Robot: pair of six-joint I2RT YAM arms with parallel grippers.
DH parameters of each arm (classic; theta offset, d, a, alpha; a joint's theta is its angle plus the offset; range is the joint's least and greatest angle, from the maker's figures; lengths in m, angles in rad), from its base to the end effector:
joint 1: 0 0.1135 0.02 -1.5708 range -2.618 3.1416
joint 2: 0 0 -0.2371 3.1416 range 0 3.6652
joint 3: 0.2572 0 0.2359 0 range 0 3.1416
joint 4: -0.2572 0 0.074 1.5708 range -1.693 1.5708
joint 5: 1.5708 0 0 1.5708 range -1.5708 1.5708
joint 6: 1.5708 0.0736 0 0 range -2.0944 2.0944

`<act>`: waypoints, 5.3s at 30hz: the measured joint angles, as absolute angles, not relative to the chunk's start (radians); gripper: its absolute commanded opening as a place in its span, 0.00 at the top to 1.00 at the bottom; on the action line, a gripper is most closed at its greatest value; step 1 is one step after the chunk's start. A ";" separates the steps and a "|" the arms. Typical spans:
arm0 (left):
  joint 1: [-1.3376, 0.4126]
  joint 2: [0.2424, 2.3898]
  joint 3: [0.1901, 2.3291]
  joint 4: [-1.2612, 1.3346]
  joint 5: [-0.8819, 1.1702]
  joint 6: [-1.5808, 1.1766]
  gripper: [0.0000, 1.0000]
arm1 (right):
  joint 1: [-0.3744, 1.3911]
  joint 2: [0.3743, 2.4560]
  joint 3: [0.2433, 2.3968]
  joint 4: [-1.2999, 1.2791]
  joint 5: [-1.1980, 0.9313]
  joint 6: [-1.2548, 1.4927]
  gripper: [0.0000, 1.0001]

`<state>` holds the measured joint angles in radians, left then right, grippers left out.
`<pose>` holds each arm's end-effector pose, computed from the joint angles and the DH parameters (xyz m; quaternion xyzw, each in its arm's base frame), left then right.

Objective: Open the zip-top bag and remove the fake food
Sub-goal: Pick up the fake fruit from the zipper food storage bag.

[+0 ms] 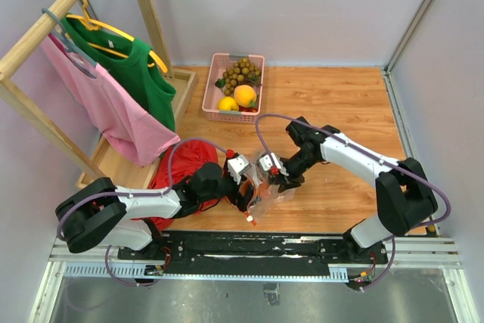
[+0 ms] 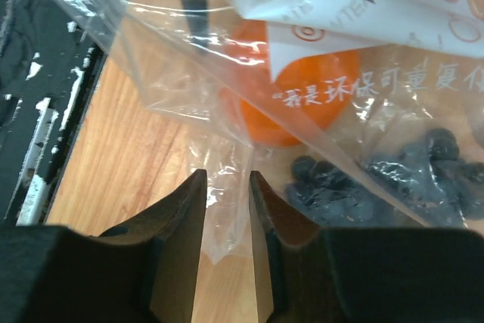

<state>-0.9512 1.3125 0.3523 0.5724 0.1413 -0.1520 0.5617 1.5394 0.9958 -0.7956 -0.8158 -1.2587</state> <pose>0.1515 -0.2302 0.1347 0.3584 0.7475 -0.3414 0.4430 0.1978 0.1878 0.1627 -0.7481 0.5233 0.3341 0.2342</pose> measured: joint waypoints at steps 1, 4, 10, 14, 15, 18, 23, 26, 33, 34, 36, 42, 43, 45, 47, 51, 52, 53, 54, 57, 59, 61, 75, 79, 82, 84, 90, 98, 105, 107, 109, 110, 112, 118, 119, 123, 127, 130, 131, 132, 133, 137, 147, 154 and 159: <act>-0.951 1.312 0.352 0.575 0.144 -0.155 0.03 | 0.559 1.520 0.988 -0.807 -0.830 -1.280 0.62; -0.950 1.311 0.344 0.593 0.152 -0.167 0.03 | 0.555 1.479 0.975 -0.836 -0.860 -1.320 0.54; -0.916 1.274 0.312 0.643 0.208 -0.228 0.03 | 0.554 1.454 0.965 -0.836 -0.910 -1.351 0.49; -0.879 1.215 0.295 0.655 0.238 -0.274 0.15 | 0.554 1.473 0.965 -0.784 -0.913 -1.308 0.50; -0.870 1.201 0.293 0.655 0.240 -0.284 0.22 | 0.554 1.479 0.965 -0.775 -0.913 -1.301 0.50; -0.856 1.183 0.290 0.656 0.239 -0.308 0.33 | 0.561 1.504 0.965 -0.743 -0.906 -1.271 0.51; -0.853 1.201 0.291 0.648 0.229 -0.327 0.39 | 0.573 1.526 0.965 -0.699 -0.876 -1.233 0.54; -0.853 1.237 0.292 0.644 0.226 -0.327 0.37 | 0.575 1.541 0.965 -0.679 -0.849 -1.213 0.58; -0.853 1.353 0.344 0.633 0.285 -0.308 0.31 | 0.590 1.582 0.966 -0.669 -0.802 -1.188 0.71; -0.853 1.372 0.356 0.633 0.296 -0.304 0.29 | 0.593 1.585 0.968 -0.670 -0.799 -1.185 0.73; -0.853 1.409 0.376 0.634 0.317 -0.295 0.25 | 0.600 1.592 0.972 -0.671 -0.791 -1.179 0.80; -0.848 1.460 0.387 0.642 0.334 -0.291 0.02 | 0.605 1.624 1.008 -0.694 -0.785 -1.136 0.94; -0.845 1.464 0.387 0.643 0.332 -0.293 0.01 | 0.605 1.631 1.015 -0.699 -0.785 -1.127 0.95; -0.841 1.471 0.387 0.646 0.325 -0.301 0.01 | 0.605 1.645 1.028 -0.710 -0.786 -1.113 0.96; -0.839 1.481 0.387 0.655 0.316 -0.311 0.01 | 0.605 1.655 1.039 -0.722 -0.790 -1.097 0.97; -0.839 1.510 0.390 0.679 0.310 -0.324 0.01 | 0.604 1.661 1.041 -0.735 -0.808 -1.057 0.97; -0.839 1.518 0.393 0.682 0.308 -0.328 0.01 | 0.604 1.661 1.041 -0.739 -0.812 -1.047 0.97; -0.840 1.526 0.396 0.684 0.307 -0.332 0.01 | 0.604 1.661 1.041 -0.740 -0.816 -1.037 0.97; -0.840 1.531 0.399 0.687 0.304 -0.336 0.01 | 0.604 1.661 1.041 -0.742 -0.817 -1.030 0.97; -0.840 1.549 0.418 0.682 0.296 -0.345 0.07 | 0.604 1.662 1.041 -0.748 -0.830 -1.017 0.98; -0.845 1.568 0.440 0.668 0.294 -0.344 0.18 | 0.615 1.665 1.052 -0.748 -0.848 -1.018 0.98; -0.849 1.576 0.457 0.653 0.295 -0.346 0.27 | 0.625 1.667 1.064 -0.744 -0.860 -1.019 0.98; -0.870 1.412 0.376 0.604 0.202 -0.397 0.30 | 0.627 1.641 1.049 -0.706 -0.803 -1.017 0.99; -0.874 1.372 0.350 0.619 0.180 -0.434 0.25 | 0.626 1.641 1.047 -0.702 -0.772 -1.015 0.99; -0.875 1.365 0.337 0.627 0.171 -0.462 0.24 | 0.626 1.641 1.042 -0.696 -0.759 -1.015 0.99; -0.875 1.365 0.334 0.627 0.164 -0.481 0.24 | 0.626 1.641 1.038 -0.691 -0.756 -1.015 0.99; -0.878 1.365 0.334 0.624 0.142 -0.513 0.22 | 0.626 1.631 1.024 -0.677 -0.754 -1.019 0.99; -0.879 1.407 0.359 0.586 0.144 -0.531 0.05 | 0.627 1.626 1.021 -0.658 -0.756 -0.995 0.91; -0.873 1.488 0.406 0.581 0.186 -0.625 0.07 | 0.629 1.629 1.021 -0.644 -0.757 -0.957 0.91; -0.868 1.501 0.419 0.580 0.192 -0.645 0.08 | 0.630 1.629 1.021 -0.645 -0.756 -0.949 0.91; -0.865 1.504 0.427 0.570 0.193 -0.657 0.12 | 0.630 1.629 1.021 -0.645 -0.756 -0.942 0.91; -0.865 1.504 0.430 0.565 0.192 -0.659 0.15 | 0.630 1.629 1.021 -0.645 -0.756 -0.941 0.91; -0.865 1.504 0.440 0.546 0.192 -0.660 0.21 | 0.630 1.629 1.021 -0.645 -0.754 -0.940 0.89; -0.865 1.505 0.468 0.496 0.195 -0.662 0.42 | 0.630 1.629 1.021 -0.646 -0.740 -0.936 0.85; -0.865 1.505 0.471 0.488 0.195 -0.663 0.42 | 0.630 1.629 1.021 -0.646 -0.739 -0.936 0.85; -0.865 1.479 0.476 0.450 0.179 -0.662 0.42 | 0.630 1.629 1.021 -0.650 -0.734 -0.936 0.94; -0.865 1.394 0.464 0.387 0.133 -0.662 0.41 | 0.630 1.629 1.021 -0.648 -0.729 -0.942 0.99; -0.865 1.332 0.443 0.355 0.097 -0.676 0.38 | 0.630 1.629 1.021 -0.648 -0.723 -0.943 0.99; -0.865 1.319 0.439 0.345 0.088 -0.680 0.36 | 0.630 1.629 1.021 -0.648 -0.723 -0.944 0.99; -0.865 1.308 0.434 0.336 0.079 -0.683 0.33 | 0.630 1.629 1.021 -0.648 -0.722 -0.944 0.99; -0.865 1.298 0.429 0.327 0.070 -0.685 0.31 | 0.630 1.629 1.021 -0.648 -0.720 -0.944 0.99; -0.865 1.261 0.396 0.311 0.057 -0.674 0.20 | 0.630 1.629 1.021 -0.651 -0.725 -0.955 0.91; -0.888 1.115 0.331 0.422 0.048 -0.388 0.01 | 0.629 1.588 1.021 -0.688 -0.821 -1.030 0.76; -0.889 1.046 0.223 0.525 0.060 -0.286 0.07 | 0.617 1.574 1.021 -0.715 -0.862 -1.058 0.71; -0.894 1.065 0.199 0.542 0.129 -0.143 0.11 | 0.617 1.576 1.021 -0.719 -0.864 -1.067 0.71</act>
